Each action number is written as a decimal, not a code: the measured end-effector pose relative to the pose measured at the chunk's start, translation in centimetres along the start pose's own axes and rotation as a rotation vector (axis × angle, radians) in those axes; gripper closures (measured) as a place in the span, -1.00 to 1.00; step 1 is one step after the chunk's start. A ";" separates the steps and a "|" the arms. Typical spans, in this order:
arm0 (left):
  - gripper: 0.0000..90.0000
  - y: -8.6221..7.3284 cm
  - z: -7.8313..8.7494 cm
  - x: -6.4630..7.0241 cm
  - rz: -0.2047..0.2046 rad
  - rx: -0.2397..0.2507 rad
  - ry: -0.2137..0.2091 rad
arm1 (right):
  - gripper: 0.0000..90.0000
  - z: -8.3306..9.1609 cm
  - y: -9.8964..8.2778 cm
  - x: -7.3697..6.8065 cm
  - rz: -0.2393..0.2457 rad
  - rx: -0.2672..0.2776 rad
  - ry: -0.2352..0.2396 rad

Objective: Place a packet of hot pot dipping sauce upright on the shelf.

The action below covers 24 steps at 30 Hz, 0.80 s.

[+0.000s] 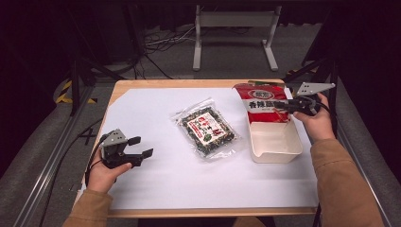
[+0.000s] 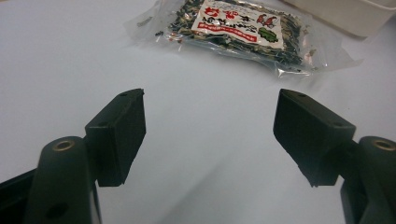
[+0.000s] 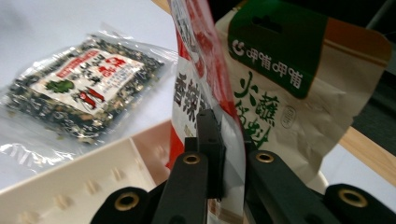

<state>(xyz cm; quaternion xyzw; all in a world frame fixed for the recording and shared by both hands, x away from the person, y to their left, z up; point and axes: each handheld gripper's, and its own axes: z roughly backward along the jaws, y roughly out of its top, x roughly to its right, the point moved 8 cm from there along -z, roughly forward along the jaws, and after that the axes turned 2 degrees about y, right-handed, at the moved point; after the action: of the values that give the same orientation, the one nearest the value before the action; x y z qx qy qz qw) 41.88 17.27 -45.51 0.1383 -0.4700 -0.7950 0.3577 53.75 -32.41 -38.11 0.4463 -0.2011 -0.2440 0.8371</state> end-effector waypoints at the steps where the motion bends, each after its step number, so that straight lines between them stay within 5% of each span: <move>1: -0.42 0.0 0.0 0.0 0.000 0.002 -0.002 | 0.95 0.0 -0.2 0.1 0.006 -0.012 -0.017; 5: -0.42 0.0 0.1 -0.1 -0.008 0.003 0.002 | 0.97 -0.2 -0.9 0.2 0.023 -0.077 -0.053; 15: -0.42 0.1 0.0 0.0 -0.010 0.001 -0.002 | 0.98 -0.5 -2.9 0.2 -0.039 -0.172 -0.090; 24: -0.42 0.1 -0.2 0.2 -0.005 -0.004 -0.010 | 0.93 -0.5 -3.6 0.2 -0.088 -0.155 -0.110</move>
<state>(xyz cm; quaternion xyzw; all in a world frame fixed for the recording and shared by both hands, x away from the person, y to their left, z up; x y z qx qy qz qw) 41.91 17.00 -45.51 0.1345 -0.4700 -0.7975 0.3536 53.40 -33.95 -41.45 0.3747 -0.2072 -0.3196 0.8453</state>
